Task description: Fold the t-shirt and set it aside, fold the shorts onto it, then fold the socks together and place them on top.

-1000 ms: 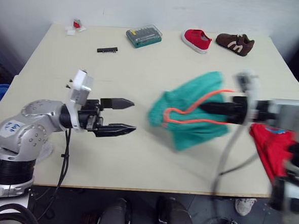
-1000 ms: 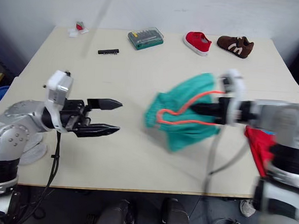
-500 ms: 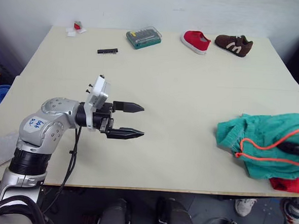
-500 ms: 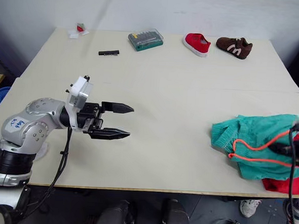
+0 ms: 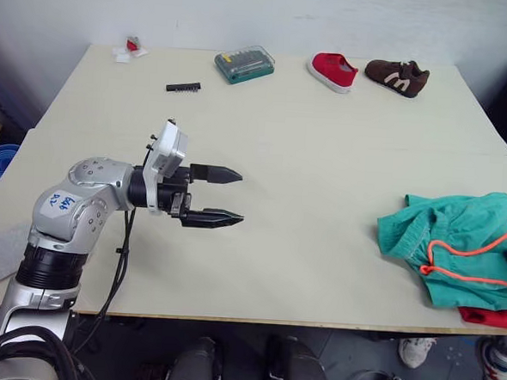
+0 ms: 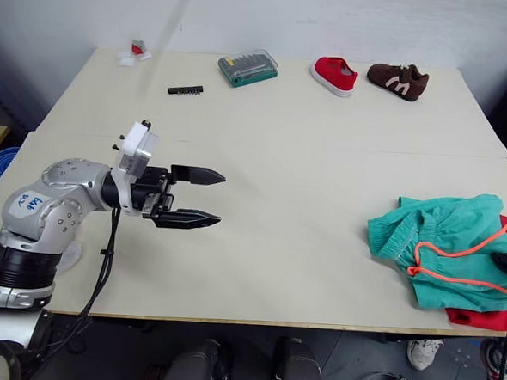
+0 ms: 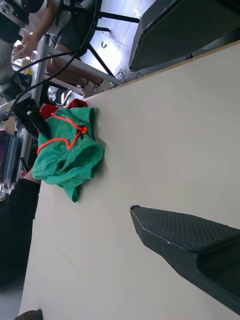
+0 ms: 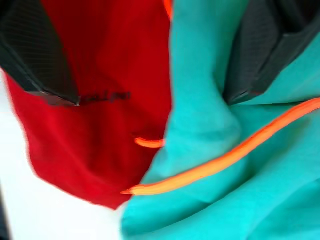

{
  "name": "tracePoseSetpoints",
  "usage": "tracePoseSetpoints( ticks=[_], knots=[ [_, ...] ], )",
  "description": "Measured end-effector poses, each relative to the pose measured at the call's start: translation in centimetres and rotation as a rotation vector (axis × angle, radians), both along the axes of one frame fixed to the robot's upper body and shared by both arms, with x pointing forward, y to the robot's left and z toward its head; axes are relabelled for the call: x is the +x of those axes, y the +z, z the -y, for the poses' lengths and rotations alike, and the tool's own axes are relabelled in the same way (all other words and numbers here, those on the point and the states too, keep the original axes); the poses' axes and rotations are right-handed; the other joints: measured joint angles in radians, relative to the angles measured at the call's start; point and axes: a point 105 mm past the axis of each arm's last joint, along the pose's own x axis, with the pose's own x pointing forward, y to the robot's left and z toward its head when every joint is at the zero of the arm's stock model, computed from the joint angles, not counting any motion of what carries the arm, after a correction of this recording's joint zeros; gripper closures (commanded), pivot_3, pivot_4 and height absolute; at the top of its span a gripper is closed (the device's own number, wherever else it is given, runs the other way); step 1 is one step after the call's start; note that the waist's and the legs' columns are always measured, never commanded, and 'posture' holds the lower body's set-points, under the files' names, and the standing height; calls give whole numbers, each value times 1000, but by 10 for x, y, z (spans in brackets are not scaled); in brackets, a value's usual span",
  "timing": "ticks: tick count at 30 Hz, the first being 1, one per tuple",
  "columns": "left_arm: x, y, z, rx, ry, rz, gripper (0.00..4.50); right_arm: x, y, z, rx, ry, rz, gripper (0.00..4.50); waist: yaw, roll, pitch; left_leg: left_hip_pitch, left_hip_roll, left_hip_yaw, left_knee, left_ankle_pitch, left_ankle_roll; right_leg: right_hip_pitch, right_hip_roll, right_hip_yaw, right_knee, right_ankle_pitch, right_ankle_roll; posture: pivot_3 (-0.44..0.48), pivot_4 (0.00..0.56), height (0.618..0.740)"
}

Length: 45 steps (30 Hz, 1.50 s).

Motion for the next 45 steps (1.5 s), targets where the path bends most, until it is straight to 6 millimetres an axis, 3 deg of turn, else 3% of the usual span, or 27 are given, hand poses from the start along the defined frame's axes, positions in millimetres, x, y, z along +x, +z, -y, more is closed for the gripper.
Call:
tracePoseSetpoints(
  ticks=[3,9,13,18,21,24,27,32,37,40,45],
  knots=[
    [1,-1,-1,2,7,1,0,-1,29,-16,78,81,115,42,-4,0,0,1,1,0,-1,0,0,0,1,1,1,0,0,0,150,740],
    [3,-7,-8,2,59,-14,0,9,83,-42,-1,174,297,42,-1,0,0,2,1,0,-1,0,0,0,0,2,1,0,0,0,150,740],
    [2,-11,-12,-1,95,-21,0,9,109,-108,39,455,375,42,-1,0,0,2,2,-1,-1,0,-1,0,1,2,1,0,0,0,150,740],
    [3,-14,-21,9,166,-29,0,14,107,-206,154,850,390,42,-6,0,0,2,2,0,0,-1,0,0,0,2,2,0,0,0,150,740],
    [0,-21,-26,24,209,-42,0,13,102,-253,133,1041,386,42,-3,0,0,2,2,-1,-1,-1,-1,0,1,2,1,0,0,0,150,740],
    [-4,-33,-37,58,279,-56,0,15,82,-282,166,1168,346,42,-2,0,0,-1,1,0,0,-2,1,-1,0,2,0,0,0,0,150,740],
    [-12,-38,-58,28,433,-62,0,15,74,-295,179,1242,328,42,-3,0,0,-2,1,0,1,-3,3,-1,-2,2,-1,0,1,0,150,740],
    [-52,-54,-94,-7,735,-85,0,15,67,-310,190,1341,332,42,-9,-1,0,-1,1,0,2,-4,4,0,-3,1,-2,0,1,0,150,740],
    [-71,-55,-161,-59,1168,-48,0,19,62,-325,241,1400,332,42,0,-2,-1,0,1,-2,2,-8,5,1,-4,0,-1,2,-2,0,150,740],
    [-84,-62,-181,-11,1275,-59,0,19,60,-329,247,1416,329,42,6,-2,-1,0,0,-2,2,-9,5,1,-6,-1,-2,2,-2,0,150,740],
    [-88,-79,-205,57,1374,-123,0,22,58,-333,258,1435,317,42,-1,-2,-1,-1,0,-2,0,-10,6,0,-7,-3,-3,2,-3,0,150,740]
  ],
)
